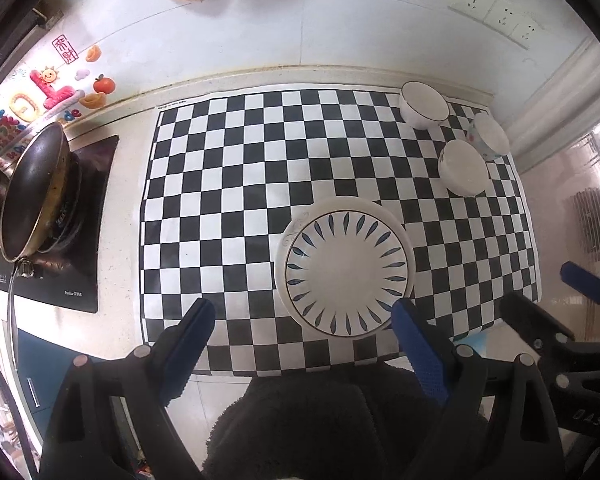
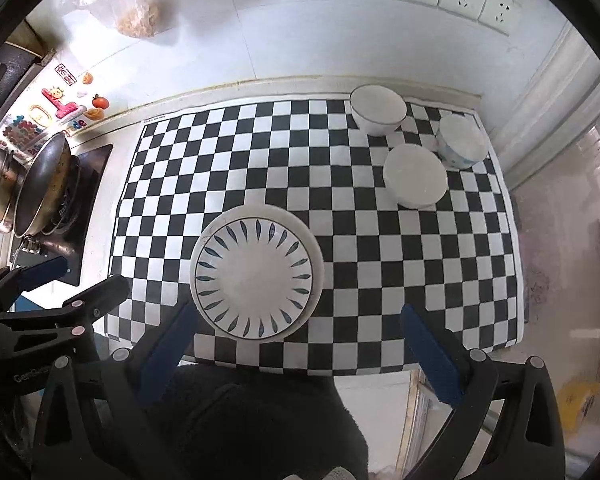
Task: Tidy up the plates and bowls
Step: 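Move both grippers to the red-marked white bowl and grasp its rim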
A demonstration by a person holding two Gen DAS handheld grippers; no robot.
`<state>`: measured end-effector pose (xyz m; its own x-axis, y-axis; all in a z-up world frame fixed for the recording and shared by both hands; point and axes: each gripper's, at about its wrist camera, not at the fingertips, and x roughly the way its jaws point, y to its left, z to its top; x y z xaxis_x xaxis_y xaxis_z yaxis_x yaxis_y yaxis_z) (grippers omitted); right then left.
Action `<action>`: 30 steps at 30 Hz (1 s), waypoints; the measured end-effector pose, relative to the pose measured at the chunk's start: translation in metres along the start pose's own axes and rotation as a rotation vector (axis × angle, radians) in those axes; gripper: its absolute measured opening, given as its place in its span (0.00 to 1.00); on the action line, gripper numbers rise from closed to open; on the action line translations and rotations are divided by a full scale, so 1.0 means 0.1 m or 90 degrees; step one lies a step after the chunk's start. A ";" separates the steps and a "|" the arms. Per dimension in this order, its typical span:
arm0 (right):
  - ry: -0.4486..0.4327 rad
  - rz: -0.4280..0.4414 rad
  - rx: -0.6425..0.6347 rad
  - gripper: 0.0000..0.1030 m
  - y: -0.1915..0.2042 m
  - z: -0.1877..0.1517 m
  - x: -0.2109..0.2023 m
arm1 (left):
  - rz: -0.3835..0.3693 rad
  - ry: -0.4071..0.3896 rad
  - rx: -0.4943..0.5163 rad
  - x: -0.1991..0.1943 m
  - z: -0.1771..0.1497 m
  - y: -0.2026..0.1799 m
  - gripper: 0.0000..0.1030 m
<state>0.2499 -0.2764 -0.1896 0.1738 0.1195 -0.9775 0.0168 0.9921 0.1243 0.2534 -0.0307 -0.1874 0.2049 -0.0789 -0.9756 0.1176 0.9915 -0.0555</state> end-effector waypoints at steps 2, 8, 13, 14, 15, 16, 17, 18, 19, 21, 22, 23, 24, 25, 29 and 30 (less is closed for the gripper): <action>-0.002 0.006 0.013 1.00 -0.01 0.01 0.03 | -0.006 0.000 0.003 0.02 0.02 0.02 0.88; -0.067 0.015 0.082 1.00 -0.21 0.14 0.11 | -0.015 -0.057 0.012 0.07 0.21 0.08 0.88; -0.089 0.006 0.138 1.00 -0.61 0.31 0.35 | -0.020 -0.108 0.051 0.21 0.49 -0.06 0.88; -0.087 0.011 0.154 1.00 -0.73 0.35 0.42 | -0.017 -0.110 0.056 0.25 0.54 -0.11 0.88; -0.086 0.016 0.167 1.00 -0.87 0.39 0.50 | -0.018 -0.111 0.064 0.29 0.59 -0.16 0.88; -0.083 0.017 0.174 1.00 -0.96 0.42 0.55 | -0.018 -0.116 0.077 0.36 0.68 -0.26 0.88; -0.079 0.012 0.184 1.00 -1.11 0.47 0.65 | -0.011 -0.119 0.082 0.41 0.73 -0.34 0.88; -0.075 0.006 0.186 1.00 -1.22 0.50 0.72 | -0.009 -0.119 0.090 0.46 0.78 -0.42 0.88; -0.065 0.003 0.195 1.00 -1.35 0.54 0.80 | -0.018 -0.114 0.096 0.56 0.87 -0.54 0.88; -0.058 0.013 0.212 1.00 -1.63 0.62 0.98 | -0.039 -0.094 0.102 0.72 0.98 -0.71 0.88; -0.053 0.013 0.218 1.00 -1.77 0.66 1.07 | -0.056 -0.073 0.106 0.88 1.08 -0.85 0.88; -0.045 0.014 0.220 1.00 -1.93 0.73 1.20 | -0.064 -0.062 0.108 0.97 1.14 -0.94 0.87; -0.039 0.014 0.223 1.00 -2.04 0.77 1.28 | -0.070 -0.051 0.108 1.07 1.19 -1.04 0.86; -0.028 0.018 0.227 0.99 -2.20 0.84 1.42 | -0.078 -0.034 0.109 1.22 1.28 -1.19 0.82; 0.007 0.052 0.239 0.95 -2.64 1.03 1.83 | -0.096 0.035 0.093 1.70 1.49 -1.64 0.63; 0.015 0.061 0.242 0.91 -2.74 1.08 1.94 | -0.098 0.045 0.091 1.78 1.52 -1.72 0.62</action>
<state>0.3856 -0.5294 -0.3945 0.1692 0.2168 -0.9614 0.3654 0.8922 0.2655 0.4177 -0.2305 -0.3188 0.1059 -0.2160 -0.9706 0.2792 0.9433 -0.1795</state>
